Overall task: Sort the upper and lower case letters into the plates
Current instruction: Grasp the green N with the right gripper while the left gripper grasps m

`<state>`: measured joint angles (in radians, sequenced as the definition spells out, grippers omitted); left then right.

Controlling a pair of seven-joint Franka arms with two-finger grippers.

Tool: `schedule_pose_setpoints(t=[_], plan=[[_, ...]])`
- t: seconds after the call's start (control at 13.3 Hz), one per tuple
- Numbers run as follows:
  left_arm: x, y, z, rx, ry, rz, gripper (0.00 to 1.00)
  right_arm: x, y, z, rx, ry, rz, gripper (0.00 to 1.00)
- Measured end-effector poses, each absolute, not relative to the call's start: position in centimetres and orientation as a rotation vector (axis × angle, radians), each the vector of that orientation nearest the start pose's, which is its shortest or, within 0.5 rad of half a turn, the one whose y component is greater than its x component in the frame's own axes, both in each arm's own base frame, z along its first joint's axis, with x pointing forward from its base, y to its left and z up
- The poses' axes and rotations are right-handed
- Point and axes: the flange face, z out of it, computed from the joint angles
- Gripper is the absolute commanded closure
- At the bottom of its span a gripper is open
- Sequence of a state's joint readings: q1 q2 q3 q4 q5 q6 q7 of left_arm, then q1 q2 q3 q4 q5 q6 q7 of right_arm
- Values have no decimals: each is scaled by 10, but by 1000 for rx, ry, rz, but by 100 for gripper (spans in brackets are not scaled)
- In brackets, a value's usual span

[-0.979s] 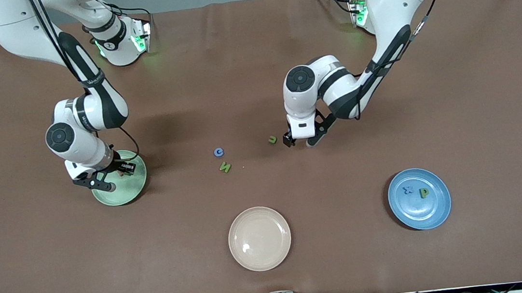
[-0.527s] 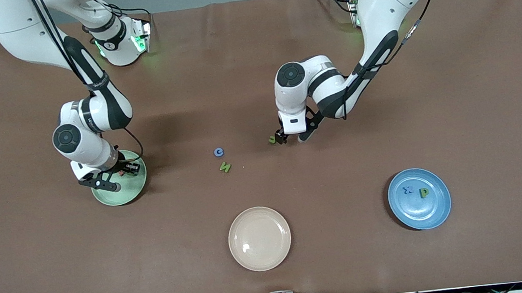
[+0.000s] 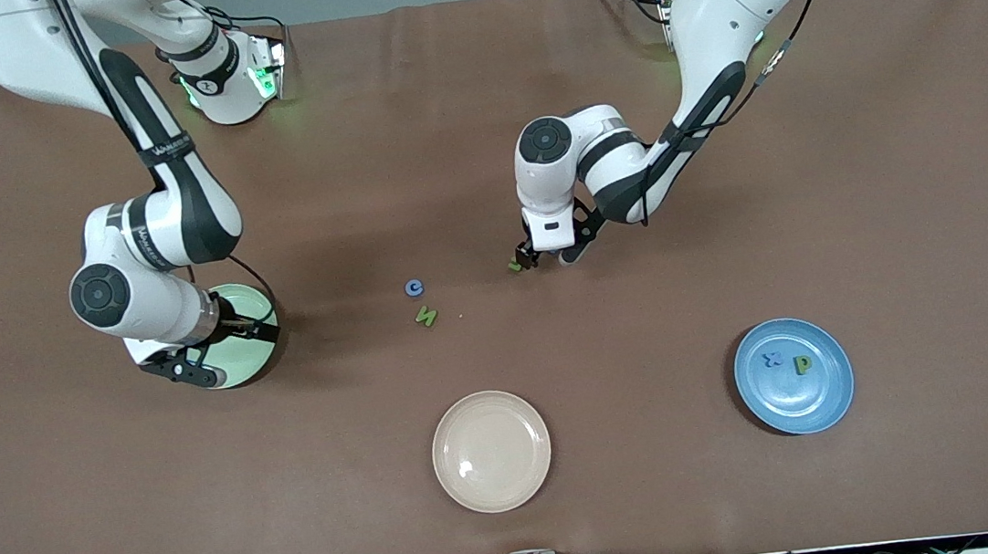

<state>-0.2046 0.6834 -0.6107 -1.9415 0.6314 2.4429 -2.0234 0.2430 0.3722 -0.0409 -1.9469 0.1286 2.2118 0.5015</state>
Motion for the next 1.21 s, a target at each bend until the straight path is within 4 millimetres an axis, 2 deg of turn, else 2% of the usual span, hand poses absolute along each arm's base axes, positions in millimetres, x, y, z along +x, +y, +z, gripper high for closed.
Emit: schedule_pose_setpoints(t=[0.15,0.45,0.6,0.68,0.83,1.21], plan=[[428,-439,178,-2888,-1249,-32,11,587,175,272,-3010,669,159,0],[426,-439,175,-2885,-1246,-24,12,584,275,230,-2963,881,121,0],[426,-439,175,-2885,-1246,-23,12,583,315,213,-2950,943,119,0],[426,-439,174,-2885,-1245,-23,12,583,327,208,-2947,939,108,0],[425,-439,174,-2885,-1245,-23,12,588,336,205,-2934,896,45,1],[422,-435,169,-2876,-1237,-16,19,570,366,202,-2981,724,27,5]])
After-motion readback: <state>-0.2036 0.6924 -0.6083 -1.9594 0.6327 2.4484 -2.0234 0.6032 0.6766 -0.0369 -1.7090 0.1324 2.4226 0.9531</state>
